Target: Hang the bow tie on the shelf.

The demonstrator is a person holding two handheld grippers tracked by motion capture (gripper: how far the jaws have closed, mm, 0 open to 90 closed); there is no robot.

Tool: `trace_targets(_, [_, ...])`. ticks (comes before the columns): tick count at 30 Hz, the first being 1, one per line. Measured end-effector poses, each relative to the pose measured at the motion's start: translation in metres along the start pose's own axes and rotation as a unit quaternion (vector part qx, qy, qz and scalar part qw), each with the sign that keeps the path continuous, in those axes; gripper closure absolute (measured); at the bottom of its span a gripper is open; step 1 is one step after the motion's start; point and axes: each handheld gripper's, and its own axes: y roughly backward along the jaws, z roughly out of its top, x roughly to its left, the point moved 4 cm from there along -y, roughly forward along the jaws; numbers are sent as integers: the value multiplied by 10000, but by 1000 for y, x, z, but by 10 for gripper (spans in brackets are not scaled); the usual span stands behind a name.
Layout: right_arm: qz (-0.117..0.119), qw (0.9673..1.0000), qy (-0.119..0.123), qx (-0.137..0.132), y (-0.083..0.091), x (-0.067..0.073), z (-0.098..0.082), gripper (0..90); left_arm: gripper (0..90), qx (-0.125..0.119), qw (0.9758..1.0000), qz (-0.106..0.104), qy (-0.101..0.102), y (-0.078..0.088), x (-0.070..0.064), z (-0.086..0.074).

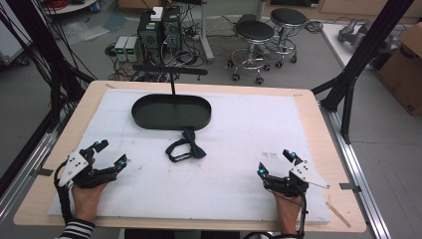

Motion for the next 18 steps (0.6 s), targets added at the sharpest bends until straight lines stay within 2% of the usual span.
trace_targets(4, [-1, 10000, 66, 3, 0, 1, 0, 11, 154, 4, 10000, 18, -18, 0, 0, 0])
trace_targets(9, [-3, 10000, -19, -23, 0, 0, 0, 11, 154, 20, 10000, 51, -64, 0, -1, 0])
trace_targets(18, [-14, 10000, 12, -32, 0, 0, 0, 11, 154, 54, 10000, 40, -61, -1, -1, 0])
